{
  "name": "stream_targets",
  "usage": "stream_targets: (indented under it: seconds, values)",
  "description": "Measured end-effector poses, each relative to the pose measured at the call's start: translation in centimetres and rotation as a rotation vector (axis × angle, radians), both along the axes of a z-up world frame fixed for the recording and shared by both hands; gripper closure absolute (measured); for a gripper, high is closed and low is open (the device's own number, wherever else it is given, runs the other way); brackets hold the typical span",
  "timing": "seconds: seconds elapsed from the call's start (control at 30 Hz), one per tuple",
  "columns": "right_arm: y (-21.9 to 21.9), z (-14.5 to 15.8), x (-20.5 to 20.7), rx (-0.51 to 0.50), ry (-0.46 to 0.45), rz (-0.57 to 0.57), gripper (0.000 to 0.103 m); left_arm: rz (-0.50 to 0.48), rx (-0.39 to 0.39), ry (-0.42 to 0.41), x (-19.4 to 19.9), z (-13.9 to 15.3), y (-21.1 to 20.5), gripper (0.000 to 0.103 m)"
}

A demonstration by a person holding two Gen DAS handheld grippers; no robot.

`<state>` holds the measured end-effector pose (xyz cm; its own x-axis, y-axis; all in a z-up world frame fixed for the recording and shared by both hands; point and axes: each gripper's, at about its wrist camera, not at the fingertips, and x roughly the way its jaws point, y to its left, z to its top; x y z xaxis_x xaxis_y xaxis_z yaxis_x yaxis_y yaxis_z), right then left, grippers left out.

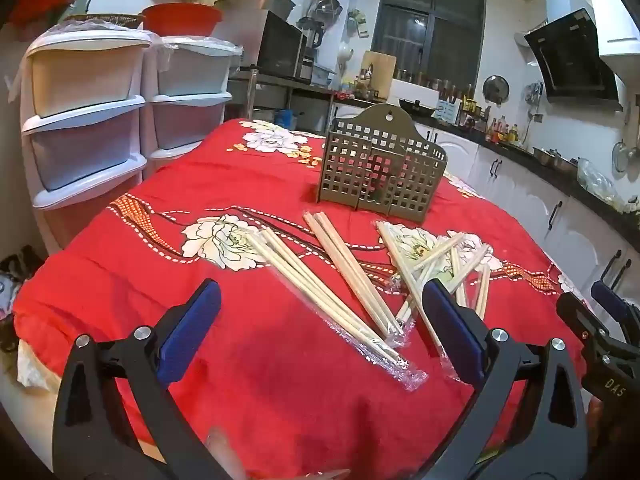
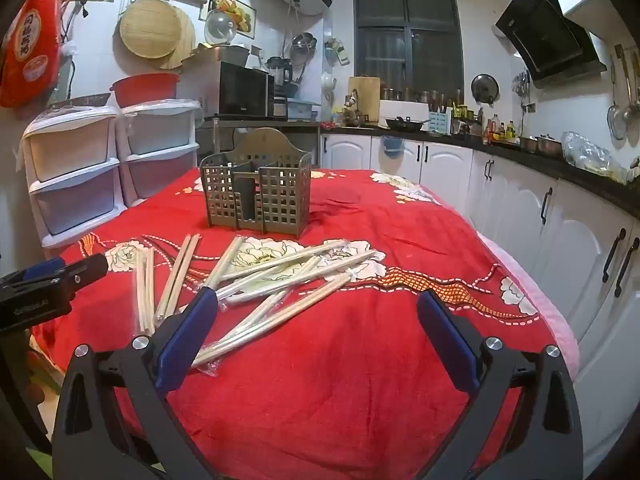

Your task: Organize utensils

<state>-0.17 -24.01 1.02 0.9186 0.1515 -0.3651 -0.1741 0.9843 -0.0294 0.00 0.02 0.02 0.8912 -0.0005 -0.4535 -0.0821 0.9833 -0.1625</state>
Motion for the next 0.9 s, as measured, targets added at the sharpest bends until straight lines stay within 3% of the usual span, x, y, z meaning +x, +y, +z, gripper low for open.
stream_targets:
  seconds: [0.9]
  values:
    - [-0.22,0.21,-0.14,0.002,0.002,-0.003,0.006,-0.003,0.001,-0.002,-0.04,-0.29,-0.14,0.010]
